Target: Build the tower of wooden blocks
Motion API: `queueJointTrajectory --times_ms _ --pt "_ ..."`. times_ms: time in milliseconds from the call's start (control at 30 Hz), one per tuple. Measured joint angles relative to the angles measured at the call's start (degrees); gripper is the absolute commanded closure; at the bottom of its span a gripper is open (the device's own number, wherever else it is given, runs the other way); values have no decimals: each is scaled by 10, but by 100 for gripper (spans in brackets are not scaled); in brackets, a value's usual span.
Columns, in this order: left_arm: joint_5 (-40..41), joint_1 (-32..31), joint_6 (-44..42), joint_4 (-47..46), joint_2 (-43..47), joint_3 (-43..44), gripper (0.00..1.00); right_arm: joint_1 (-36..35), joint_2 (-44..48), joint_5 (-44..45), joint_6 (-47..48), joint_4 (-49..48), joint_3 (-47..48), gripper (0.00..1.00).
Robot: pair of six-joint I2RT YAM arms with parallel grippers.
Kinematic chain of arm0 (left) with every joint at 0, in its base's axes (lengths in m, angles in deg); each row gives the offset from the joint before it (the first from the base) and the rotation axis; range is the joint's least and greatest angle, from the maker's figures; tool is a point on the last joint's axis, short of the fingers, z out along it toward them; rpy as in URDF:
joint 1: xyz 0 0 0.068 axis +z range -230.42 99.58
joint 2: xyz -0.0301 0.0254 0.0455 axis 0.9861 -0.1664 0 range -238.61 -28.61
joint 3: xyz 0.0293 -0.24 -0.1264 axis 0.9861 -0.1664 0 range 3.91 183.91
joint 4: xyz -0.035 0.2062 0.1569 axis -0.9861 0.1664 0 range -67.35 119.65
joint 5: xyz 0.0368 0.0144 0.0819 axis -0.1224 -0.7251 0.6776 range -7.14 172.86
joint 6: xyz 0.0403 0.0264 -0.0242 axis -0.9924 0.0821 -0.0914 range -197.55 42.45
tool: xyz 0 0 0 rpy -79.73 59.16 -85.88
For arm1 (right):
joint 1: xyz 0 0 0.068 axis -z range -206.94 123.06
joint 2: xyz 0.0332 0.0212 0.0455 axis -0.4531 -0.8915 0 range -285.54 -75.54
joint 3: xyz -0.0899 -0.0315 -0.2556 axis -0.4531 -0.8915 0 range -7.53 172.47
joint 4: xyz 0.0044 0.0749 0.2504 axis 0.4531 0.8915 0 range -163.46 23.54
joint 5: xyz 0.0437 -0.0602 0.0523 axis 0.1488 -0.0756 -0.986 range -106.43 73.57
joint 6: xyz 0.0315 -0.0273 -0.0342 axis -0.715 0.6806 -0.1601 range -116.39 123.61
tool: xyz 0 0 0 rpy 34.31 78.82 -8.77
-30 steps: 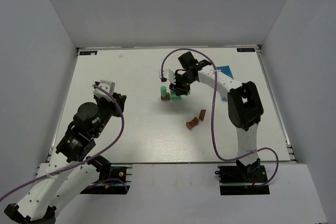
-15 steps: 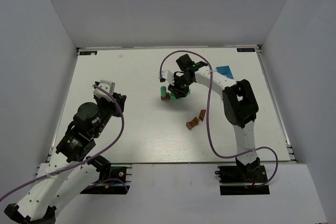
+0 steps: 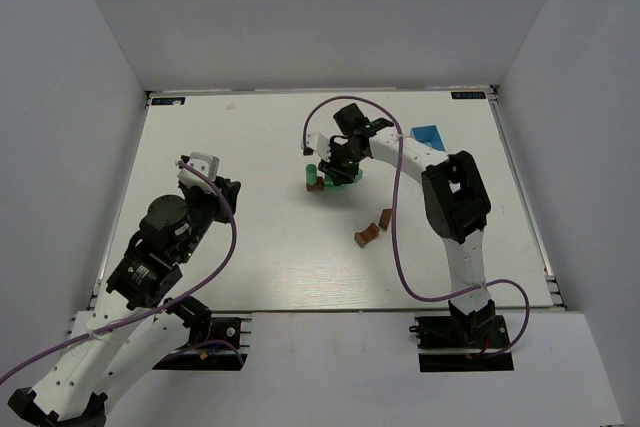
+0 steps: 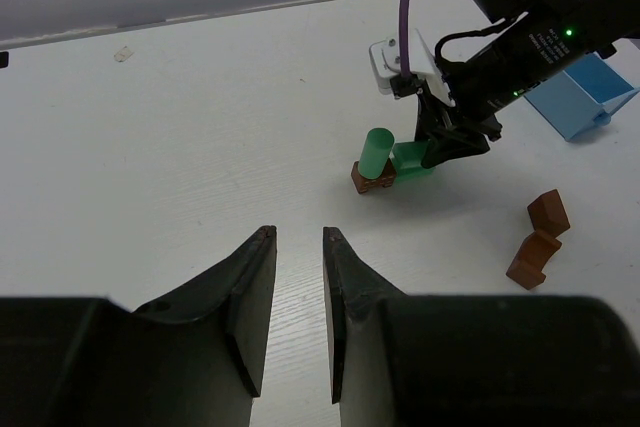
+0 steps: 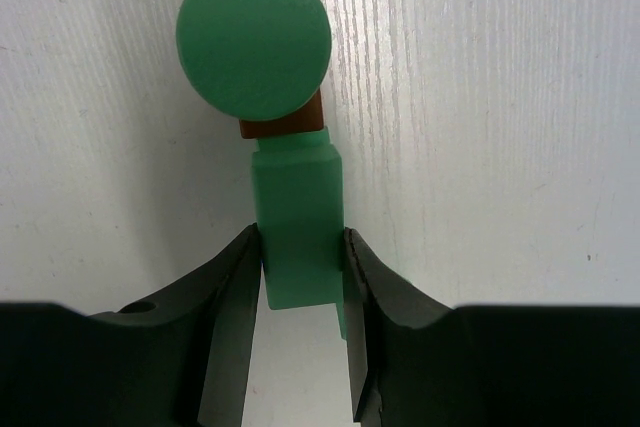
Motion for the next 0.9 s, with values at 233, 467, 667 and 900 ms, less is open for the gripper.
queueJointTrajectory --times_ms 233,467,667,900 --pt "0 0 0 0 0 0 64 -5 -2 3 0 -2 0 100" --pt "0 0 0 0 0 0 64 -10 -16 12 3 -4 0 100" --pt "0 0 0 0 0 0 64 -11 -16 15 4 -5 2 100" --pt "0 0 0 0 0 0 64 -11 -16 16 5 -5 2 100"
